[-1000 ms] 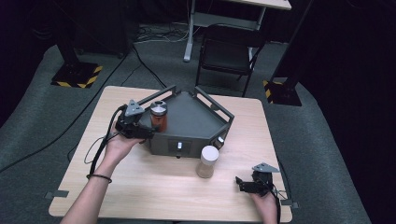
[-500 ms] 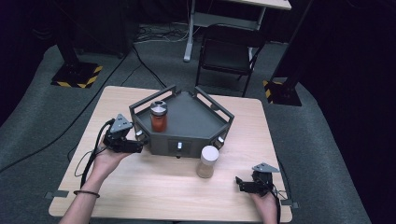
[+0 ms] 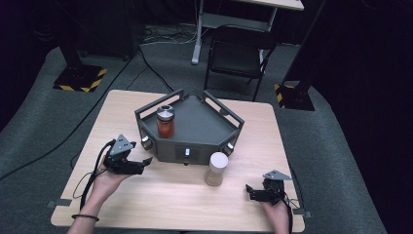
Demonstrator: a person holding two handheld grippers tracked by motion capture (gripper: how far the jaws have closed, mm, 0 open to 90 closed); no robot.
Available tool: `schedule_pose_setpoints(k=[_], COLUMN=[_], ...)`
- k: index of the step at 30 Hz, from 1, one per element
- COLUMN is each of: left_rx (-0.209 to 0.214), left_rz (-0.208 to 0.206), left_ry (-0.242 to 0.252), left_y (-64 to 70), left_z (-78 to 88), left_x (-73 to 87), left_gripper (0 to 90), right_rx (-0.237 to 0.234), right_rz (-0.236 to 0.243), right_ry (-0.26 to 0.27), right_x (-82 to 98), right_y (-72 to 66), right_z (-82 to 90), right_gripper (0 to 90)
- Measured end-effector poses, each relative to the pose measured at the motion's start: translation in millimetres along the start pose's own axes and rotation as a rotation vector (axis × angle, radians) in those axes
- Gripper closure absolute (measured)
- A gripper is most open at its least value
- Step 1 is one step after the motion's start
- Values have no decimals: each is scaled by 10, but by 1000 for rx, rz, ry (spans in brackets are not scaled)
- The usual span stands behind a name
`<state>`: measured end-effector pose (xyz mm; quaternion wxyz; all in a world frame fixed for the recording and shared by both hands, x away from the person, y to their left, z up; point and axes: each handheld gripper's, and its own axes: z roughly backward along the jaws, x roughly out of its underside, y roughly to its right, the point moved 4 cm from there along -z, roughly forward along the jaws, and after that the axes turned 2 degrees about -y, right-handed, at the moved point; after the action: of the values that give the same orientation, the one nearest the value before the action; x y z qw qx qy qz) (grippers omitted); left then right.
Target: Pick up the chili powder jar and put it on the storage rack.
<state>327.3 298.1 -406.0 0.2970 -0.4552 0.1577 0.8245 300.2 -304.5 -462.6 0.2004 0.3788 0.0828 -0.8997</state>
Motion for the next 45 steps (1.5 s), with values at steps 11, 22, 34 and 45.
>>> schedule_pose_setpoints(k=[11, 22, 34, 45], left_rx=[8, 9, 22, 34], left_rz=[34, 54, 58, 41], left_ry=[-36, -88, -140, -188], left_y=[-26, -35, -51, -28], left_z=[-38, -107, -141, -160], left_x=[333, 582, 661, 626], left_gripper=[140, 138, 138, 130], right_rx=[0, 0, 0, 0], right_rz=[0, 0, 1, 0], right_ry=[0, 0, 0, 0], right_x=[0, 0, 0, 1], right_y=[0, 0, 0, 0], right_z=[0, 0, 0, 1], right_gripper=[56, 56, 56, 56])
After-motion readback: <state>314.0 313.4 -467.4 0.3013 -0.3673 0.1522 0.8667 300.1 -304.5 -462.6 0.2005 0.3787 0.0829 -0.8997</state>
